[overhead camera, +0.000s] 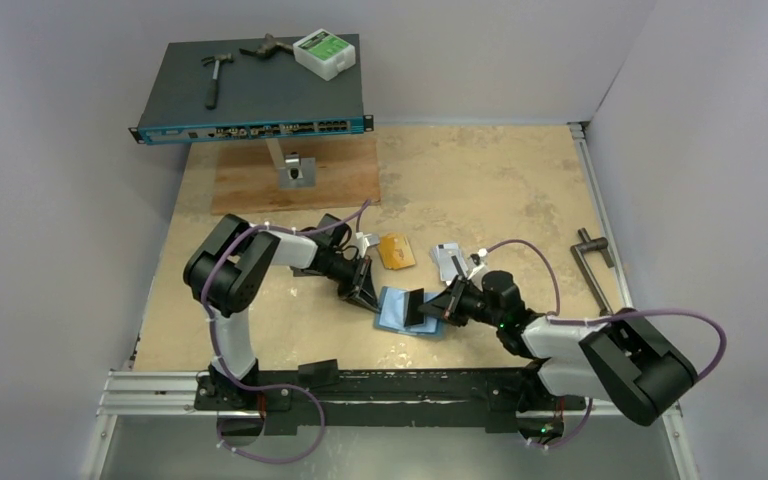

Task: Put the credit cards into the card holder
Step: Insert the credit card into the card holder.

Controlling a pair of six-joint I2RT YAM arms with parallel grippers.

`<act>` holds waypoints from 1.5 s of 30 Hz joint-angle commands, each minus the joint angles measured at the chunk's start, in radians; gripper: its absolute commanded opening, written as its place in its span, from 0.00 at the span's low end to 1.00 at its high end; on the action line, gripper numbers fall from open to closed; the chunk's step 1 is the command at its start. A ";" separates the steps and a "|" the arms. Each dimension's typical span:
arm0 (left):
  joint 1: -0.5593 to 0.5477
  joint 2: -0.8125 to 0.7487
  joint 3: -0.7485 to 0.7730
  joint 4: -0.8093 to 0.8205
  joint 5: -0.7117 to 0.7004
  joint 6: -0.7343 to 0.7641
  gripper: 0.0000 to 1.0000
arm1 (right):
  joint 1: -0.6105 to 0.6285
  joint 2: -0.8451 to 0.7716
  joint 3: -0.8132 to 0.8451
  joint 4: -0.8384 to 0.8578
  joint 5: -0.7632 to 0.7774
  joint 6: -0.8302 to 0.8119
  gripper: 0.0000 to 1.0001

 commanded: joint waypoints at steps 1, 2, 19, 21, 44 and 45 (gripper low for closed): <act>-0.004 -0.001 -0.020 0.108 0.043 -0.068 0.00 | -0.004 -0.097 0.016 -0.123 0.105 -0.015 0.00; -0.001 0.000 -0.018 0.108 0.041 -0.065 0.00 | -0.004 -0.107 0.012 -0.133 0.106 -0.017 0.00; -0.007 0.004 -0.023 0.105 0.026 -0.051 0.00 | 0.002 -0.011 -0.046 -0.004 0.105 0.019 0.00; -0.011 0.003 -0.023 0.107 0.028 -0.053 0.00 | 0.008 -0.011 -0.041 -0.019 0.123 0.019 0.00; -0.021 -0.004 -0.028 0.129 0.047 -0.079 0.00 | 0.098 -0.008 -0.024 -0.096 0.285 0.091 0.00; -0.021 -0.006 -0.028 0.130 0.047 -0.080 0.00 | 0.106 -0.010 -0.019 -0.103 0.297 0.095 0.00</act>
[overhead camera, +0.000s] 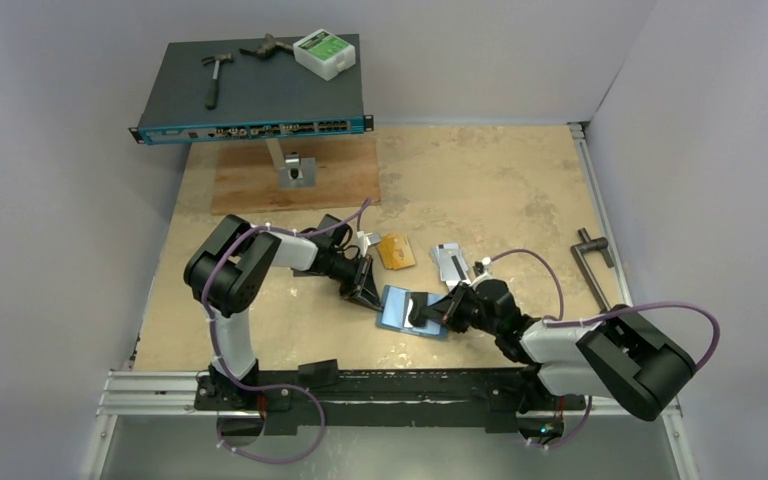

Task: Put the credit cards into the card holder
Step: Insert the credit card into the card holder.

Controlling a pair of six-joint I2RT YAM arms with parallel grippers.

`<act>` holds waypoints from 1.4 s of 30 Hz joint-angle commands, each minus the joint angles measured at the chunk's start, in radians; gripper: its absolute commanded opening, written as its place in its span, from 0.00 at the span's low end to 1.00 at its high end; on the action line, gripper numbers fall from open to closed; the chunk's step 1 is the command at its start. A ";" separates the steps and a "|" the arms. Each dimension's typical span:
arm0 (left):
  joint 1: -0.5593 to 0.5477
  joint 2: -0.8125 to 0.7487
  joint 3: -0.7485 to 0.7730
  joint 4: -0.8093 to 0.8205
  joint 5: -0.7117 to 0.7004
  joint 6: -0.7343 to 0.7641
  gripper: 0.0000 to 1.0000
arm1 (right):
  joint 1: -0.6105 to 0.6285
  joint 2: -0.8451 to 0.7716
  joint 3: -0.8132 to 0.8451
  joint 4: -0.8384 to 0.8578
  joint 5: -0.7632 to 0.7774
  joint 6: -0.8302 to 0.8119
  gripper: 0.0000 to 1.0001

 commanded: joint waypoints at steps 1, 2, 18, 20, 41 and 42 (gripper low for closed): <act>-0.014 -0.007 -0.007 0.032 0.039 -0.020 0.00 | 0.038 0.007 0.023 -0.072 0.110 0.012 0.00; -0.015 -0.006 -0.007 0.032 0.038 -0.020 0.00 | 0.050 0.005 0.031 -0.089 0.122 0.015 0.00; -0.018 -0.012 -0.007 0.036 0.048 -0.030 0.00 | 0.090 0.058 0.139 -0.235 0.110 -0.090 0.11; -0.019 -0.012 -0.005 0.036 0.048 -0.028 0.00 | 0.094 0.037 0.163 -0.310 0.121 -0.126 0.18; -0.007 -0.027 0.001 0.038 0.062 -0.022 0.00 | 0.295 0.147 0.430 -0.587 0.257 -0.271 0.43; -0.007 -0.026 0.001 0.039 0.062 -0.022 0.00 | 0.299 0.143 0.433 -0.585 0.260 -0.273 0.43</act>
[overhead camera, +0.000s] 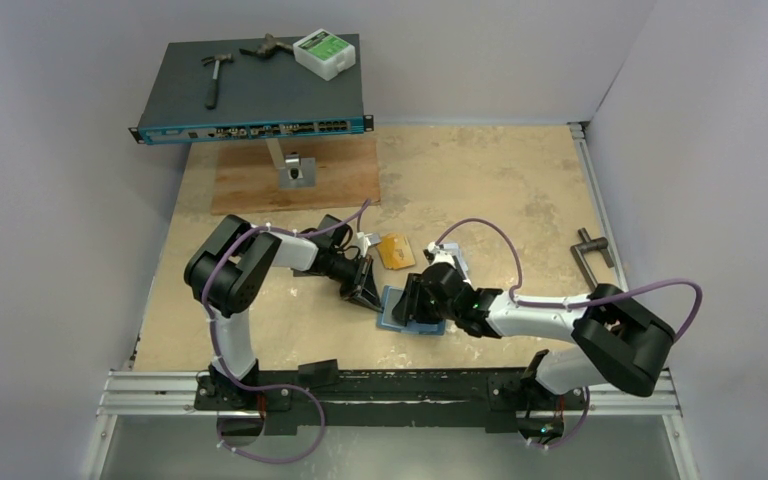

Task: Put the credit cards into the card holder
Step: Insert the credit card into the card holder.

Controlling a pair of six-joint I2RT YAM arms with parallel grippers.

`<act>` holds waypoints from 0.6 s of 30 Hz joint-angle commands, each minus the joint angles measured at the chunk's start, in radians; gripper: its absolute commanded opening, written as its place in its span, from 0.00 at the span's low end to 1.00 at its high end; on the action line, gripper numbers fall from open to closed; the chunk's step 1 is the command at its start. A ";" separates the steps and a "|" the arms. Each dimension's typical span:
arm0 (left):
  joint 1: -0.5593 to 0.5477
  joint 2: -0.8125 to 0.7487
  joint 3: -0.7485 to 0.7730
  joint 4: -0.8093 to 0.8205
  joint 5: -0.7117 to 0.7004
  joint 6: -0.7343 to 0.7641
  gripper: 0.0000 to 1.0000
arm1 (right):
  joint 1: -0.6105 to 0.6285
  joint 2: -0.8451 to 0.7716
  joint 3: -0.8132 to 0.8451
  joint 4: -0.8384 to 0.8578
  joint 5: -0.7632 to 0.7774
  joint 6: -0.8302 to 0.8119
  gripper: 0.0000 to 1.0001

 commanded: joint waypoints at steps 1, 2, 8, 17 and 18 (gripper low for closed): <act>-0.004 -0.025 0.003 0.036 0.053 0.001 0.00 | 0.025 0.018 0.020 -0.069 0.028 -0.037 0.43; -0.004 -0.025 0.004 0.036 0.053 0.001 0.00 | 0.027 0.016 0.021 -0.065 0.027 -0.039 0.43; -0.004 -0.043 0.036 -0.035 0.035 0.051 0.00 | 0.034 -0.003 0.022 -0.052 0.015 -0.059 0.45; 0.033 -0.117 0.160 -0.335 -0.036 0.253 0.86 | 0.003 -0.234 -0.026 -0.191 0.018 -0.052 0.54; 0.034 -0.125 0.166 -0.348 -0.040 0.265 0.96 | -0.010 -0.253 -0.027 -0.196 0.012 -0.056 0.54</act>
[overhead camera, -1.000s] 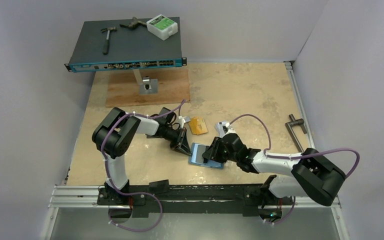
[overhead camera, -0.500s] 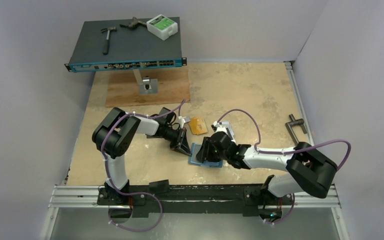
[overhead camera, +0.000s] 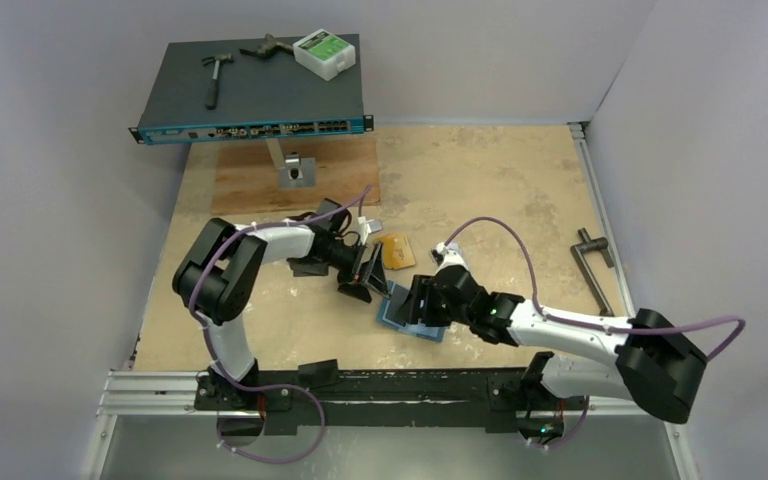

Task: Put the credit cards into the card holder
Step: Insert the credit card into the card holder, then pick up the credit card from the storage box.

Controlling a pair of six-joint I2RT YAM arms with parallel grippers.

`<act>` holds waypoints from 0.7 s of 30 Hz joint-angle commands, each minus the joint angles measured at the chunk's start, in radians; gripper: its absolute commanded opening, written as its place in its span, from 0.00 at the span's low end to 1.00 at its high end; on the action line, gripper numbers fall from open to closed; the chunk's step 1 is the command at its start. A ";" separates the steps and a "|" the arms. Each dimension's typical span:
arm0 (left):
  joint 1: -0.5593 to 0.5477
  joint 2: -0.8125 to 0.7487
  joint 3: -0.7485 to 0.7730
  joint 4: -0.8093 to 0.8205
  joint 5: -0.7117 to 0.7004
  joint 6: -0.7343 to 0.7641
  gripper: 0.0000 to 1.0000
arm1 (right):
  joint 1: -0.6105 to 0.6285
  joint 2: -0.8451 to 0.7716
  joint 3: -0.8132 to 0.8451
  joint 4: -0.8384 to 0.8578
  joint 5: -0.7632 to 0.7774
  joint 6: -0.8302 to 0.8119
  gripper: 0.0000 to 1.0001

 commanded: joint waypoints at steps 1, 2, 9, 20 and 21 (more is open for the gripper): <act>0.017 -0.075 0.066 -0.147 -0.023 0.124 0.99 | -0.053 -0.088 -0.011 -0.072 -0.010 -0.025 0.55; 0.018 -0.082 0.068 -0.158 -0.027 0.135 1.00 | -0.074 -0.103 -0.010 -0.076 -0.014 -0.032 0.55; 0.035 -0.090 0.156 -0.336 -0.047 0.280 1.00 | -0.298 -0.071 0.101 -0.071 -0.078 -0.180 0.60; 0.040 -0.356 0.294 -0.502 -0.305 0.550 1.00 | -0.347 0.215 0.323 -0.023 -0.114 -0.288 0.74; 0.048 -0.328 0.313 -0.549 -0.330 0.549 0.98 | -0.347 0.223 0.330 -0.005 -0.117 -0.289 0.74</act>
